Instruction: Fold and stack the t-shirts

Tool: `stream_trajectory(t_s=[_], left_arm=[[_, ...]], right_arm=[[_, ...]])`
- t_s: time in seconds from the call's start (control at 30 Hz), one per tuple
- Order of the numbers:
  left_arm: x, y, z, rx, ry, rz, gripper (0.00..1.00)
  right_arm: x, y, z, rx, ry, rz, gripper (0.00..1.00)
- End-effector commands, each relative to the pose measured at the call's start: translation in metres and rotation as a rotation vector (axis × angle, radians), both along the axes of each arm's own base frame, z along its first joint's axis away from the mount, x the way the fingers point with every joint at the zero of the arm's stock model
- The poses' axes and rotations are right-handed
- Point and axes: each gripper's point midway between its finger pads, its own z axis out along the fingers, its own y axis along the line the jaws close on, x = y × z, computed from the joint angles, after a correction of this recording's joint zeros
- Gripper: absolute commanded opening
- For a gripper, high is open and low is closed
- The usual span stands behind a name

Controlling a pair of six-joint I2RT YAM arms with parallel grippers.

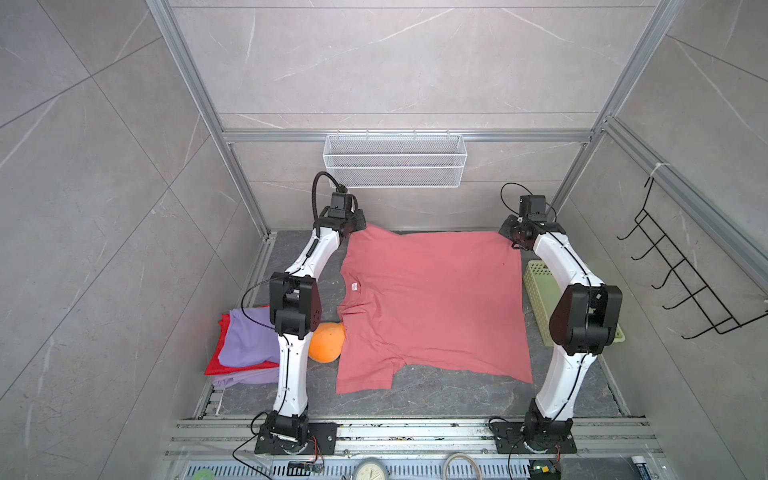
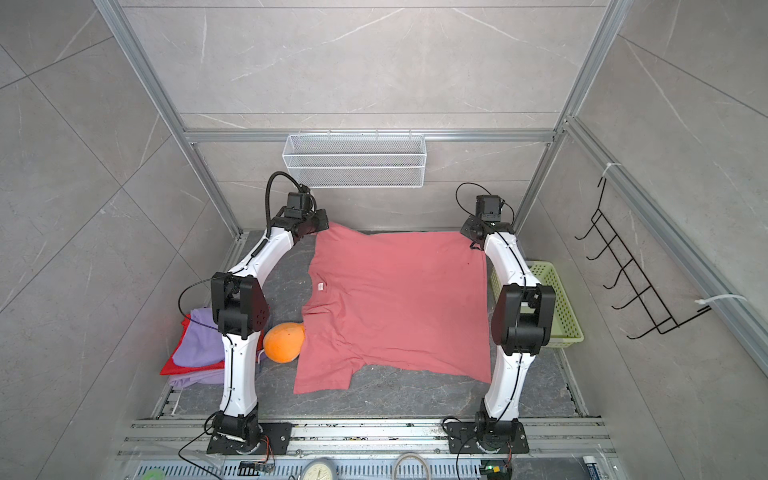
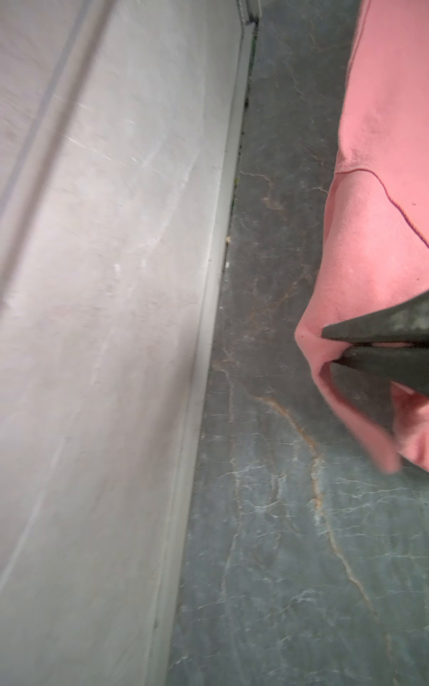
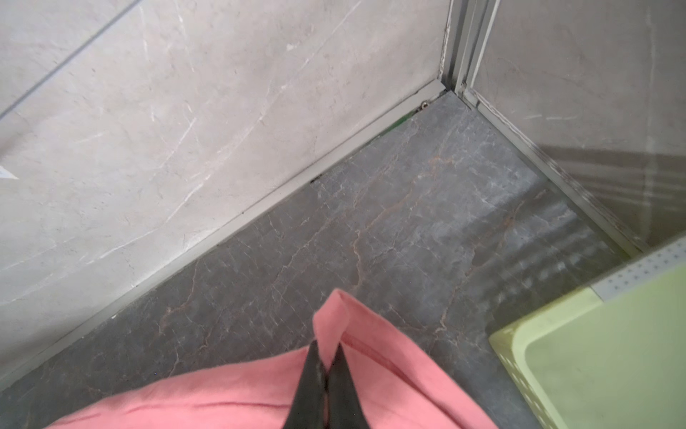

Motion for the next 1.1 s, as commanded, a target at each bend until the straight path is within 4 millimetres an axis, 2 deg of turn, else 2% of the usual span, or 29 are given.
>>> stream_trajectory(t_s=[0.0,0.17,0.43,0.6,0.7,0.8,0.87,0.9,0.97,1.07], left_arm=[[0.002,0.005,0.053,-0.006,-0.136,-0.02,0.0],[-0.008,0.004,0.047,0.005,-0.121,-0.048,0.0],[-0.053,0.019,0.024,0.054,-0.063,-0.034,0.0],[-0.085,0.023,0.002,0.045,-0.008,-0.035,0.0],[-0.105,0.024,-0.019,0.024,0.056,-0.035,0.0],[-0.139,0.021,-0.044,0.015,0.135,-0.041,0.0],[-0.166,0.015,-0.052,0.009,0.16,-0.059,0.31],[-0.179,0.013,-0.054,0.021,0.152,-0.061,0.4],[-0.19,0.02,-0.051,0.06,0.132,-0.031,0.52],[-0.187,0.034,-0.041,0.133,0.144,0.019,0.54]], right_arm=[[0.004,-0.005,-0.002,-0.027,0.0,-0.001,0.0],[0.004,-0.009,-0.011,-0.022,0.007,-0.018,0.0],[-0.014,0.002,-0.021,-0.05,0.04,0.092,0.0],[-0.039,0.007,-0.041,-0.075,0.106,0.157,0.0],[-0.057,0.007,-0.056,-0.083,0.145,0.162,0.0],[-0.087,0.0,-0.066,-0.115,0.184,0.129,0.02],[-0.111,-0.013,-0.067,-0.151,0.183,0.054,0.36],[-0.12,-0.017,-0.064,-0.156,0.164,0.027,0.44],[-0.131,-0.018,-0.062,-0.138,0.145,-0.004,0.54],[-0.132,-0.01,-0.06,-0.083,0.163,0.017,0.54]])
